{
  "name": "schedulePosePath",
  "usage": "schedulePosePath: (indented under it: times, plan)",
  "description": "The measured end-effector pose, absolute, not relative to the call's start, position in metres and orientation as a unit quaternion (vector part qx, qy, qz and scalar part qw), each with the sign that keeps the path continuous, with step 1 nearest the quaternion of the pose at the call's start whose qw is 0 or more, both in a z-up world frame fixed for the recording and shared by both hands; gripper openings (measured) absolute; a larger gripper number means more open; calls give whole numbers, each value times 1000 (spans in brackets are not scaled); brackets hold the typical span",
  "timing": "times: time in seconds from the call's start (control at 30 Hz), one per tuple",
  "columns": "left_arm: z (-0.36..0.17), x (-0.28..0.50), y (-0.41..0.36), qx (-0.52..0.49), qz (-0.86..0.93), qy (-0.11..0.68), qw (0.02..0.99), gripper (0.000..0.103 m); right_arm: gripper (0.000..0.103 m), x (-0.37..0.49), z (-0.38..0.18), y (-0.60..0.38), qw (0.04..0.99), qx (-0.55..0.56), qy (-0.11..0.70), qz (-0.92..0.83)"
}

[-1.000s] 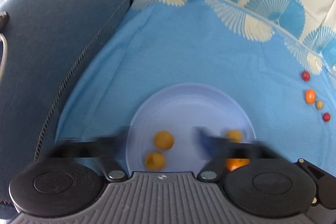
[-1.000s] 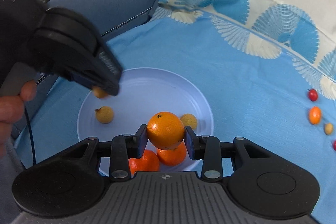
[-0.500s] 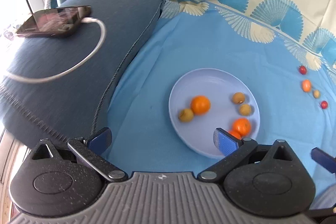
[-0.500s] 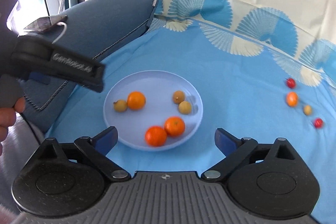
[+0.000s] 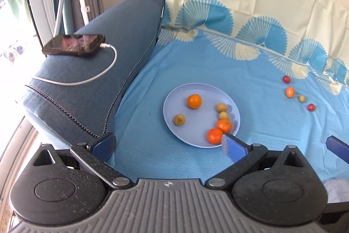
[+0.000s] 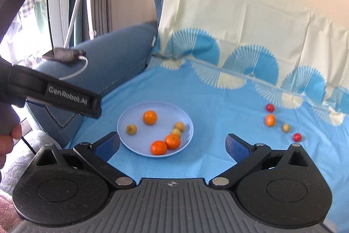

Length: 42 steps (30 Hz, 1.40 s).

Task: Organize fruits
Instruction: 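Withdraw both tools from the plate and hold above the sheet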

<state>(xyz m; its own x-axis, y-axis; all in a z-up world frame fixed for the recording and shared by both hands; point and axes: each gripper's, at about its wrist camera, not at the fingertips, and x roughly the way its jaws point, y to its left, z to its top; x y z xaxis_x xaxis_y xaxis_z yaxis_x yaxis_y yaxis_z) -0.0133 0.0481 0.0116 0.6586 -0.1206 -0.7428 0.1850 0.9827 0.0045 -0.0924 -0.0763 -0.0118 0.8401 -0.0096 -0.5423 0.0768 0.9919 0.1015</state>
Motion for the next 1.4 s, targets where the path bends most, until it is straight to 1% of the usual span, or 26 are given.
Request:
schedulePosePath:
  times: [0.47, 1.4]
  plan:
    - [28, -46, 53, 39, -81, 380, 921, 103, 102, -125, 7, -78, 968, 56, 245, -29]
    - [16, -37, 57, 37, -84, 394, 914, 103, 102, -114, 2, -67, 963, 51, 263, -27]
